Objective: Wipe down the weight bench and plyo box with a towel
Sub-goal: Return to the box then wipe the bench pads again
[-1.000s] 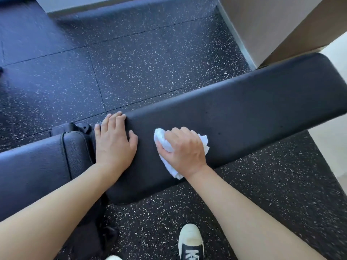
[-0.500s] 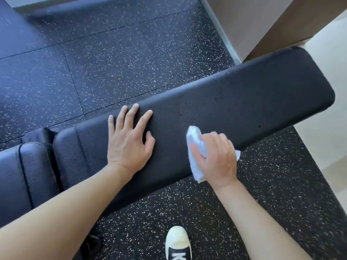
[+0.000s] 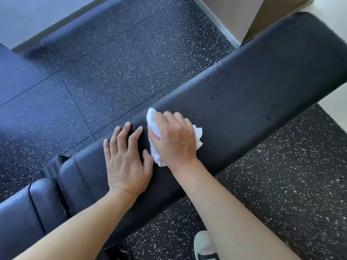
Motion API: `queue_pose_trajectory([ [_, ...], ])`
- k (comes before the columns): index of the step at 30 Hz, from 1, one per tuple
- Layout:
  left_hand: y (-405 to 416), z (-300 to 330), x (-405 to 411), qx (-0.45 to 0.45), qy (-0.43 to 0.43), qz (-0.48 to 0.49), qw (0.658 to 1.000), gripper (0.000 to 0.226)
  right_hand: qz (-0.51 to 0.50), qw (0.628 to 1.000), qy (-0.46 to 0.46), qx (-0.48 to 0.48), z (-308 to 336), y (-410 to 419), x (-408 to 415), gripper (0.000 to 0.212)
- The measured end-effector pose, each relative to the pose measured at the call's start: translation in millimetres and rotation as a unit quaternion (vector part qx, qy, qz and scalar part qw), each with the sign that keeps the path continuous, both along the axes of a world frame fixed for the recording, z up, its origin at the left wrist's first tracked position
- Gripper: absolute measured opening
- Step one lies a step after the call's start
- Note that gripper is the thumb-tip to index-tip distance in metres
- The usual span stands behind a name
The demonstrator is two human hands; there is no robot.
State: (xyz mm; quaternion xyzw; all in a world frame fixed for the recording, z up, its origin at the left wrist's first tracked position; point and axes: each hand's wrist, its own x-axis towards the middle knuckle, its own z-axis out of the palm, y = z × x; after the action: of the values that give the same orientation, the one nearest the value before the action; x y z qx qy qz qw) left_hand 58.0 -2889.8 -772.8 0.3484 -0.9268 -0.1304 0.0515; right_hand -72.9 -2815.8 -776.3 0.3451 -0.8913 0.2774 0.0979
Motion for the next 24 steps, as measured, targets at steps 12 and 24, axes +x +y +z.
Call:
queue_pose_trajectory([
  [12, 2, -1, -2, -0.011, 0.002, 0.003, 1.0, 0.064, -0.074, 0.996, 0.049, -0.011, -8, 65, -41, 0.013],
  [24, 1, 1, -1, -0.016, 0.003, -0.005, 1.0, 0.063, 0.023, 0.999, 0.022, -0.017, -1, 71, -8, 0.019],
])
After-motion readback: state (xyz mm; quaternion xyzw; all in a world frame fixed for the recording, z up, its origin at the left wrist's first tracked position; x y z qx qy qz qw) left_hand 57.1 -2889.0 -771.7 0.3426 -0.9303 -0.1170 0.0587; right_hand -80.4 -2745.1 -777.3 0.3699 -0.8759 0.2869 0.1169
